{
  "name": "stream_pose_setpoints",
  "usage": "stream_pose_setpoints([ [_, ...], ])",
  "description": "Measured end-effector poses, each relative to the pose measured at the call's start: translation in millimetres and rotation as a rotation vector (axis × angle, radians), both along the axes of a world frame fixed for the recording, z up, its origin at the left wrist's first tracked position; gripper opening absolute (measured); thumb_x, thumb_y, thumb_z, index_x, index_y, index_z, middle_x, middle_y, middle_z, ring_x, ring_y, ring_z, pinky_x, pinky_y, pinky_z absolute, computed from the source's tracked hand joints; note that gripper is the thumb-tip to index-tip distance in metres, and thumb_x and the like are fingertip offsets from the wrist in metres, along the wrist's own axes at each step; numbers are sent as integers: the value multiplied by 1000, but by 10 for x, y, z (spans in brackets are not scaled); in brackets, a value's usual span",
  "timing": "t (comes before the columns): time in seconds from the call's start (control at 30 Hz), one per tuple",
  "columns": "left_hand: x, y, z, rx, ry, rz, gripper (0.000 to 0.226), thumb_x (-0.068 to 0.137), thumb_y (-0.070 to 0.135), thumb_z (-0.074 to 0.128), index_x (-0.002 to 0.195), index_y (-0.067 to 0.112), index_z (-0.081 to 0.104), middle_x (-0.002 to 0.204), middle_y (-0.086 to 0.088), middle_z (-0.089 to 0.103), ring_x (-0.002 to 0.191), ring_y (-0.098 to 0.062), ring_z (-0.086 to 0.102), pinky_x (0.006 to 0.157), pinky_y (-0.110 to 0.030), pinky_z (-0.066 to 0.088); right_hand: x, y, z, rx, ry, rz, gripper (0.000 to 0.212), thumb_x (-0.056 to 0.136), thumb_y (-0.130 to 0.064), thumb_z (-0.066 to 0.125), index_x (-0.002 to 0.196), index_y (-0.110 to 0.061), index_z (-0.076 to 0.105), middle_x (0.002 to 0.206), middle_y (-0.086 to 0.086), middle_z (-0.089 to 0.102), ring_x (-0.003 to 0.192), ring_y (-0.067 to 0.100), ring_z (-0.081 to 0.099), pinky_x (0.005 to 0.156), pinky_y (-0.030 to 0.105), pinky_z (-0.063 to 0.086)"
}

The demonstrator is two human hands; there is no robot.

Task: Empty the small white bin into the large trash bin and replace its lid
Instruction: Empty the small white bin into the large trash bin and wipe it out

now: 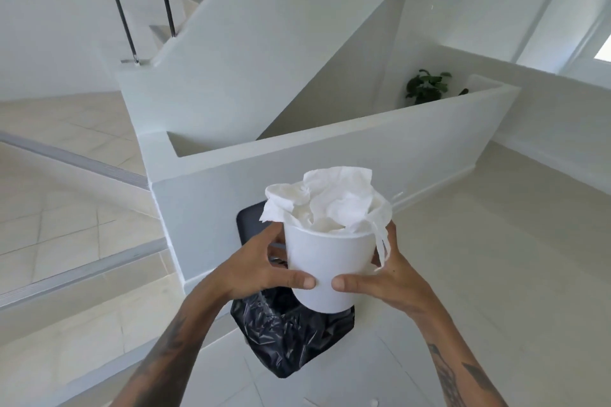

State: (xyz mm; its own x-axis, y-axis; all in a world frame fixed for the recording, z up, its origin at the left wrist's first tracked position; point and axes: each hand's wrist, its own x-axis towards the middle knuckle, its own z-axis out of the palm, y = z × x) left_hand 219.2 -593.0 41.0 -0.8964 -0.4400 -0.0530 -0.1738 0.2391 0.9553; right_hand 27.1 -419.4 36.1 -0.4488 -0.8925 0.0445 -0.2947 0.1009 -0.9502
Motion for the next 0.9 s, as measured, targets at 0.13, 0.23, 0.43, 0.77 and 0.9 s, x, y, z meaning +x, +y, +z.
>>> stream_pose_setpoints([
  [0.13, -332, -328, -333, 120, -82, -67, 81, 64, 37, 93, 133, 40, 51, 131, 12, 64, 116, -8, 63, 88, -23, 54, -394, -364, -279, 73, -36, 65, 129, 52, -30, 99, 146, -53, 14, 144, -14, 47, 131, 15, 51, 97, 49, 53],
  [0.23, -641, -626, -777, 187, -186, -107, 82, 64, 38, 92, 134, 42, 50, 131, 11, 64, 118, -13, 62, 95, -30, 53, -690, -602, -627, 157, -34, 32, 129, 48, -37, 100, 145, -53, 16, 141, -18, 49, 127, 12, 55, 95, 50, 55],
  [0.43, -1251, -1223, -2334, 207, -573, -26, 92, 77, 39, 81, 152, 30, 30, 134, -3, 54, 113, -20, 60, 92, -28, 51, -1401, -1276, -1440, 461, 63, -81, 126, 38, -53, 97, 136, -63, 18, 138, -25, 40, 123, 6, 51, 96, 45, 53],
  [0.77, -1473, -2014, -4264, 45, -905, -103, 50, 94, 24, 53, 142, 15, 47, 136, -9, 60, 122, -25, 58, 97, -33, 49, -2157, -2763, -3378, 1234, 699, 259, 141, 42, -63, 82, 151, -34, -3, 139, 12, 33, 122, 35, 41, 100, 49, 41],
  [0.9, -1775, -2104, -4606, 107, -740, 16, 49, 93, 28, 59, 141, 22, 48, 127, -4, 64, 107, -20, 64, 89, -26, 51, -2225, -2951, -3993, 1368, 779, 384, 141, 47, -63, 83, 153, -29, -5, 148, 16, 25, 132, 38, 35, 106, 51, 37],
])
